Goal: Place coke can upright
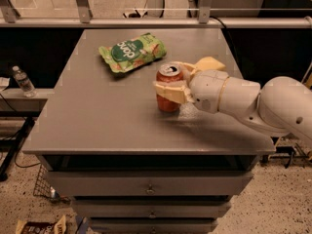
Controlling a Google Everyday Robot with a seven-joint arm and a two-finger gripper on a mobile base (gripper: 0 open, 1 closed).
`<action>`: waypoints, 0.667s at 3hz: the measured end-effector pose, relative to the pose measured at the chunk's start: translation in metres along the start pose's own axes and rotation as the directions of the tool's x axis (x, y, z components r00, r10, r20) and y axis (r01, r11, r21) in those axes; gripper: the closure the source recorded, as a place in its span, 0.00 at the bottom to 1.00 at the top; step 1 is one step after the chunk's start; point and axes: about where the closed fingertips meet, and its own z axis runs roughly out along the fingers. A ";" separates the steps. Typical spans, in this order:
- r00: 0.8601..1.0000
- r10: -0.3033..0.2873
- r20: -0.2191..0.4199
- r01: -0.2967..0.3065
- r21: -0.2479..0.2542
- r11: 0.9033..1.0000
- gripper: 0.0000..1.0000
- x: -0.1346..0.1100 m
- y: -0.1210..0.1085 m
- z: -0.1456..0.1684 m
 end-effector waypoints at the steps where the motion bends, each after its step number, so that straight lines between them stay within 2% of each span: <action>1: 1.000 -0.020 0.000 0.020 -0.005 1.000 0.98 0.007 0.005 0.003; 2: 1.000 -0.021 0.001 0.021 -0.008 1.000 0.77 0.006 0.006 0.005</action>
Offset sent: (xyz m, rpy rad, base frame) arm -0.0015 0.0032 -0.0077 -0.0098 -0.0148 0.0053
